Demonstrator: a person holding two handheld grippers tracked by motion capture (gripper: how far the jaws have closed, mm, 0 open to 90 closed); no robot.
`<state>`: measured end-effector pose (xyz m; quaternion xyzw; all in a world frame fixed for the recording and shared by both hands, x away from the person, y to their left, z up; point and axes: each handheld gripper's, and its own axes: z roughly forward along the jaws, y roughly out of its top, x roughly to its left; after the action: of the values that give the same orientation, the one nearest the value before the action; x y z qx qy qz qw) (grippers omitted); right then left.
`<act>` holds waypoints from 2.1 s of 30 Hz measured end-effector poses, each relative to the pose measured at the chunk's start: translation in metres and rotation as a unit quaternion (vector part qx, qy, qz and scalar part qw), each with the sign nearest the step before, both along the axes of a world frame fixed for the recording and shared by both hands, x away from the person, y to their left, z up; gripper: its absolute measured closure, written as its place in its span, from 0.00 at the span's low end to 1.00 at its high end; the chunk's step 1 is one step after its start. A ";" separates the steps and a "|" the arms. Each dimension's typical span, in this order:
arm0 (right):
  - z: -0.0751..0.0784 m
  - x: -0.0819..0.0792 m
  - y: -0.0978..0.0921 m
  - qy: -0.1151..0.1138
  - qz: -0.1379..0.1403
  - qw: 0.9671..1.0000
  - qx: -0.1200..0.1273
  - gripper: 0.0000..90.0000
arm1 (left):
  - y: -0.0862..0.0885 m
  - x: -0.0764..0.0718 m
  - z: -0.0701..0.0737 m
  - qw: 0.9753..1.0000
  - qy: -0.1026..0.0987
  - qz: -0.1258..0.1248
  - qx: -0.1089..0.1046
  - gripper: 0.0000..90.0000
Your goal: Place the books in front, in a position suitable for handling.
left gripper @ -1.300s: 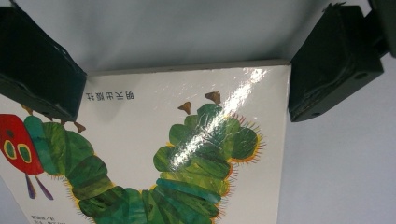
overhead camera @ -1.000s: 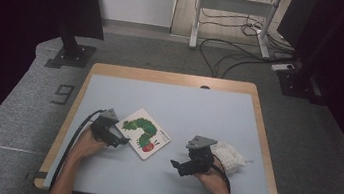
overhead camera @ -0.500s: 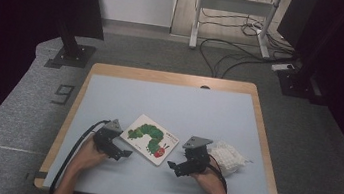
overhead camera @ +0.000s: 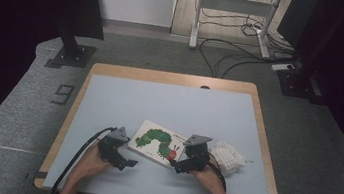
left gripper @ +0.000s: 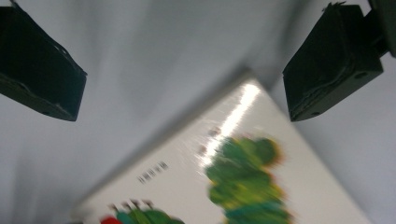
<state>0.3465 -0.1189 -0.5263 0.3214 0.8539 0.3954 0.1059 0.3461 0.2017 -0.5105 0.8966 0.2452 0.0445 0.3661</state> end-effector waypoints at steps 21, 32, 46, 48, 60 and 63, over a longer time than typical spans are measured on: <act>-0.001 0.002 0.004 0.004 -0.006 1.000 -0.005 0.00 | 0.033 0.042 -0.017 0.991 -0.033 0.119 0.041 0.00; -0.001 -0.001 0.003 0.022 -0.019 1.000 -0.008 0.00 | 0.015 0.028 -0.017 0.995 -0.036 0.081 0.039 0.00; -0.002 0.007 -0.004 0.026 -0.041 0.999 0.000 0.00 | -0.001 0.012 -0.015 0.999 -0.016 0.036 0.014 0.00; -0.001 0.009 -0.004 0.027 -0.039 0.999 -0.002 0.00 | -0.002 0.010 -0.014 0.999 -0.015 0.032 0.014 0.00; -0.001 0.015 0.000 0.027 -0.026 0.999 -0.004 0.00 | 0.001 0.012 -0.016 0.998 -0.028 0.017 0.048 0.00; -0.001 0.019 0.003 0.026 -0.023 0.999 -0.004 0.00 | 0.002 0.011 -0.015 0.998 -0.027 0.012 0.051 0.00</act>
<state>0.3651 -0.1162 -0.5277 0.3508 0.8504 0.3806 0.0941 0.3566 0.2032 -0.5257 0.9093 0.2438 0.0858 0.3261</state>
